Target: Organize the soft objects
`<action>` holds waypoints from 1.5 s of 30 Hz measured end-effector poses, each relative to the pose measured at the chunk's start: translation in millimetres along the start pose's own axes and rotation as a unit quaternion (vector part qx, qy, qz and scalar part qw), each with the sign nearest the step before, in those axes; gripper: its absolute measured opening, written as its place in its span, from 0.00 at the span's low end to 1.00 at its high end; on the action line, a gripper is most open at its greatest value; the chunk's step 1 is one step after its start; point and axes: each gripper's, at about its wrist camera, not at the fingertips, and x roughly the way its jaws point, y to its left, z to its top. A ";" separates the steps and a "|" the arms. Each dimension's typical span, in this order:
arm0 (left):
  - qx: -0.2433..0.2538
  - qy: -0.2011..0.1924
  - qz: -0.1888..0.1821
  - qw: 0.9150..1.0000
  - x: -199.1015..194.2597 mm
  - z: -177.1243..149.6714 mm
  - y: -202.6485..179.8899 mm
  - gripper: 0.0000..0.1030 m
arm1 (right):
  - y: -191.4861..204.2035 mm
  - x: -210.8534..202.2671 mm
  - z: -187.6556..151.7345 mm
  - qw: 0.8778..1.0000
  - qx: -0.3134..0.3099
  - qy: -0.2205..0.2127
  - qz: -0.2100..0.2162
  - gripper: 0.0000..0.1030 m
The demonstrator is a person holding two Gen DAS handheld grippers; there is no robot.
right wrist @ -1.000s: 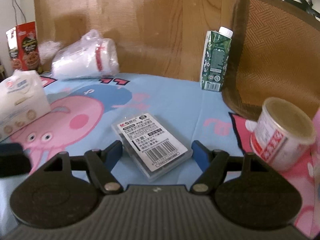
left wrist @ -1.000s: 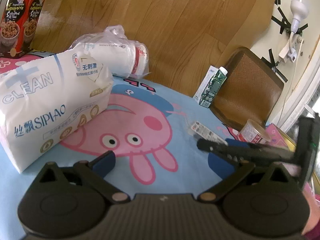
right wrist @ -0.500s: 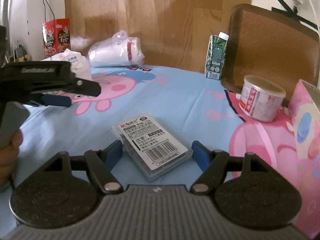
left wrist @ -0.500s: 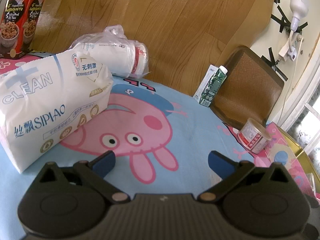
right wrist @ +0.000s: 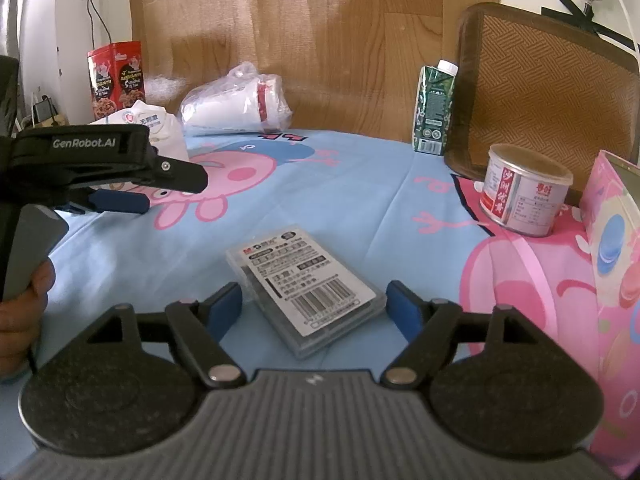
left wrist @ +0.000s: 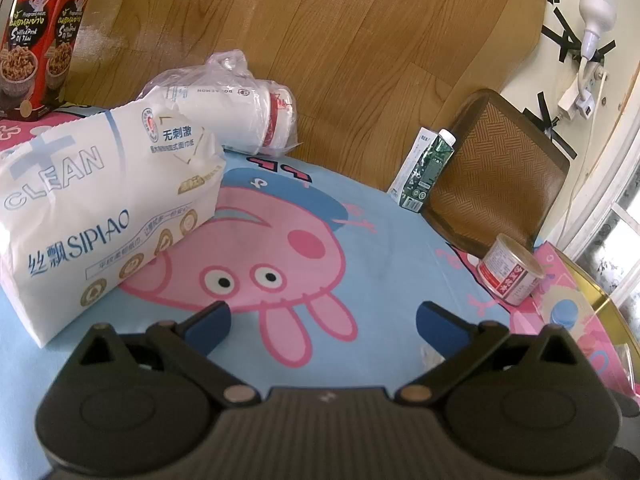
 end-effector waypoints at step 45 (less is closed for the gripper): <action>-0.005 -0.001 -0.004 1.000 -0.7 -0.5 1.3 1.00 | 0.1 1.3 1.0 1.000 -0.002 0.003 0.002 0.84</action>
